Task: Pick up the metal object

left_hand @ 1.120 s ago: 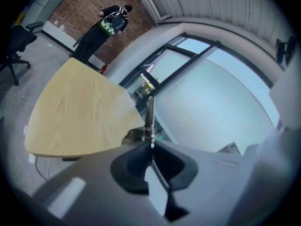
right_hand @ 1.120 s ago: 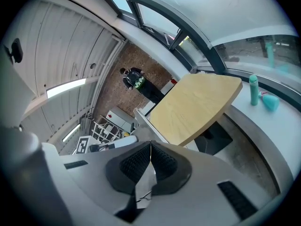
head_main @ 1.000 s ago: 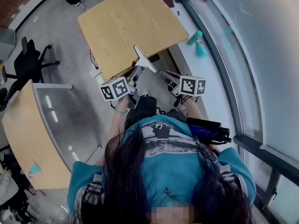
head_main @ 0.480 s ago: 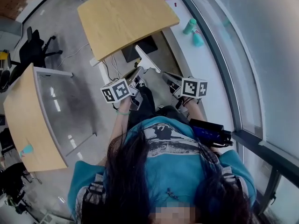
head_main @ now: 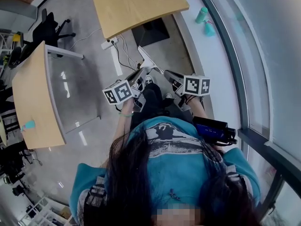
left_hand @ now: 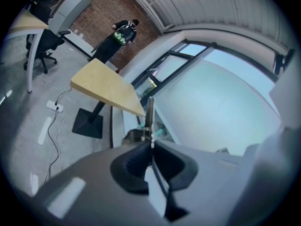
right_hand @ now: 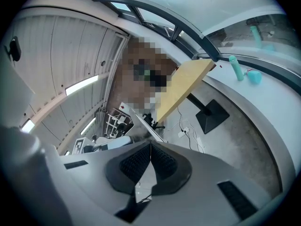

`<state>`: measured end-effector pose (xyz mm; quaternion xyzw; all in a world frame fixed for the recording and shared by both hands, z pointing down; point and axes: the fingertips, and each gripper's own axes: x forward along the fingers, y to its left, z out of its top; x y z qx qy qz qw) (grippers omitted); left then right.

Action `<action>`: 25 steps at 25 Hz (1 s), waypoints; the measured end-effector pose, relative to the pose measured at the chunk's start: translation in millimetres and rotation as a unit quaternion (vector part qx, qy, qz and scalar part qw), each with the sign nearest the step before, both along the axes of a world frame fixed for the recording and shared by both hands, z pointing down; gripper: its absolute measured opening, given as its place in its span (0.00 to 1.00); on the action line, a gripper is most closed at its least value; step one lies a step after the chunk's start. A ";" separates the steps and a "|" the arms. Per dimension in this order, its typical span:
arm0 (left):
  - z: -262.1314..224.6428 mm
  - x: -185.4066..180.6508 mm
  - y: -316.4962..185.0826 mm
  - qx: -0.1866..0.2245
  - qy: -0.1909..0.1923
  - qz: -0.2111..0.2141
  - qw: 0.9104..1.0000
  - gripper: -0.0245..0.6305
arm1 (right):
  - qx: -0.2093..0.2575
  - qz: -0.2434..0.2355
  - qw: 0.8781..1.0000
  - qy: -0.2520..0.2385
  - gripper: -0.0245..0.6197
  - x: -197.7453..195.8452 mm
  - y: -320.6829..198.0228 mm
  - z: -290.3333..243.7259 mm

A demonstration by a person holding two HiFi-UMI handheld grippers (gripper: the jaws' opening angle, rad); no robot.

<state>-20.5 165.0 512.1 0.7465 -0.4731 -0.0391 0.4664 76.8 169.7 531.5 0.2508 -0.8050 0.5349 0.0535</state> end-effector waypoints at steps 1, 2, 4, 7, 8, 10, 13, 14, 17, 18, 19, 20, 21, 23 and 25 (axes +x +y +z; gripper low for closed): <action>-2.8 0.1 4.6 0.003 -0.002 -0.001 1.000 0.06 | 0.000 -0.001 1.000 -0.002 0.06 -0.9 4.0 -0.7; -5.7 -0.1 8.6 0.006 -0.004 -0.001 1.000 0.06 | 0.001 -0.002 1.000 -0.003 0.06 -2.0 7.2 -1.6; -9.7 -2.4 15.7 0.010 -0.007 -0.002 1.000 0.06 | 0.003 -0.004 1.000 -0.006 0.06 -4.9 12.9 -3.9; -11.7 -8.2 24.6 0.012 -0.008 -0.008 1.000 0.06 | 0.006 -0.004 1.000 -0.008 0.06 -8.9 20.6 -8.2; -12.7 -9.6 27.5 0.013 -0.007 -0.010 1.000 0.06 | 0.007 -0.004 1.000 -0.007 0.06 -9.3 23.0 -9.6; -16.5 -11.0 34.1 0.019 -0.003 -0.013 1.000 0.06 | 0.011 -0.004 1.000 -0.005 0.06 -9.6 27.8 -12.0; -20.3 -15.7 47.0 0.025 -0.004 -0.016 1.000 0.06 | 0.020 -0.007 1.000 -0.001 0.06 -12.5 35.9 -15.6; -21.5 -17.8 51.5 0.028 -0.006 -0.017 0.999 0.06 | 0.022 -0.008 1.000 0.000 0.06 -14.3 39.4 -16.6; -21.1 -23.3 68.2 0.030 -0.005 -0.020 0.999 0.06 | 0.025 -0.011 1.000 0.004 0.06 -19.5 53.3 -17.3; -20.4 -25.4 75.2 0.030 -0.004 -0.020 0.999 0.06 | 0.024 -0.011 1.000 0.005 0.06 -21.3 59.3 -17.1; -19.4 -28.1 82.8 0.029 -0.003 -0.021 0.999 0.06 | 0.024 -0.011 1.000 0.006 0.06 -23.4 65.7 -17.0; -18.6 -31.0 90.4 0.028 -0.002 -0.021 0.999 0.06 | 0.023 -0.011 1.000 0.007 0.06 -25.7 72.3 -16.8; -17.5 -34.2 97.8 0.027 -0.002 -0.021 0.999 0.06 | 0.023 -0.010 1.000 0.007 0.06 -28.2 78.5 -16.6; -14.5 -41.6 110.5 0.023 0.000 -0.024 0.999 0.06 | 0.021 -0.008 1.000 0.007 0.06 -33.6 89.1 -16.9; -14.8 -49.9 120.0 0.025 0.000 -0.025 0.999 0.06 | 0.020 -0.005 1.000 0.004 0.06 -40.4 99.4 -18.7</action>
